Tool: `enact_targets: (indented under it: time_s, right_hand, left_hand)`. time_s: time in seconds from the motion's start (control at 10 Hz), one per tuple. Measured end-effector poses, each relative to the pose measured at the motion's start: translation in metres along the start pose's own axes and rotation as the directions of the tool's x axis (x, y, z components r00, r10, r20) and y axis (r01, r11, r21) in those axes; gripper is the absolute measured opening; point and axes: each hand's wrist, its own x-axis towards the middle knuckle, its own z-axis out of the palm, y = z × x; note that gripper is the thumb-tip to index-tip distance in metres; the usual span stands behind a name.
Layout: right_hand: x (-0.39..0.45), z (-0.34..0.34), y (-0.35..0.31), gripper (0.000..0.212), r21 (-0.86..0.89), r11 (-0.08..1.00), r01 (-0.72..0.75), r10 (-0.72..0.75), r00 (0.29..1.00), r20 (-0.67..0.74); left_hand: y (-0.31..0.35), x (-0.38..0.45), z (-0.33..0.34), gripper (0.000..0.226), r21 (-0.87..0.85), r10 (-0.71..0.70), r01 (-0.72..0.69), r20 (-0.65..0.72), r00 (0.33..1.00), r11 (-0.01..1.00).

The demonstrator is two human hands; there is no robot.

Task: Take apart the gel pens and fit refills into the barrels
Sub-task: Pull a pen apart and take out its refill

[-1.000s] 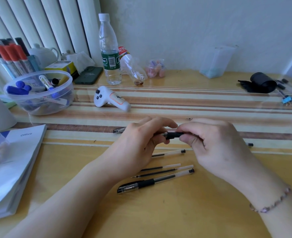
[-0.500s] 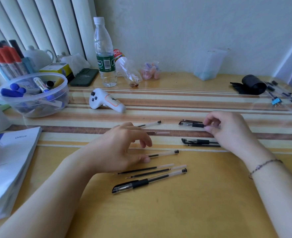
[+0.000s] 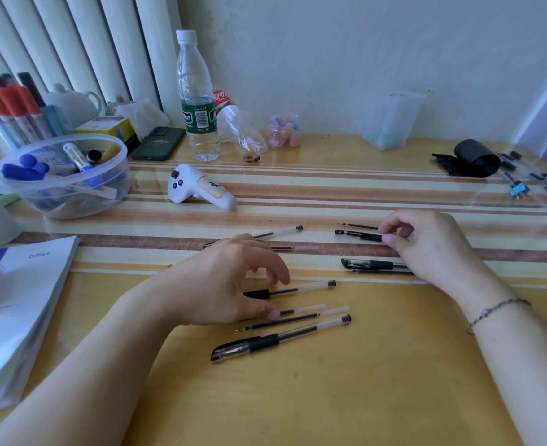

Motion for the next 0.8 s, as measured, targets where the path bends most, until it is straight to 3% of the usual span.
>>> enact_targets:
  time_s: [0.3,0.7,0.8]
  right_hand:
    - [0.001,-0.001,0.002,0.014,0.008,1.000,0.001,-0.001,1.000,-0.008]
    - [-0.001,-0.005,0.001,0.012,0.028,0.999,0.016,-0.015,0.999,-0.034]
    - [-0.005,-0.011,-0.007,0.011,0.087,0.994,0.059,-0.046,0.989,-0.143]
  left_hand:
    - [0.003,0.000,0.002,0.029,0.017,0.027,-0.027,-0.010,1.000,1.000]
    - [-0.012,0.001,0.006,0.021,0.197,0.070,-0.035,-0.172,0.983,0.980]
    - [-0.014,0.002,0.004,0.023,0.175,0.093,-0.055,-0.212,0.973,0.983]
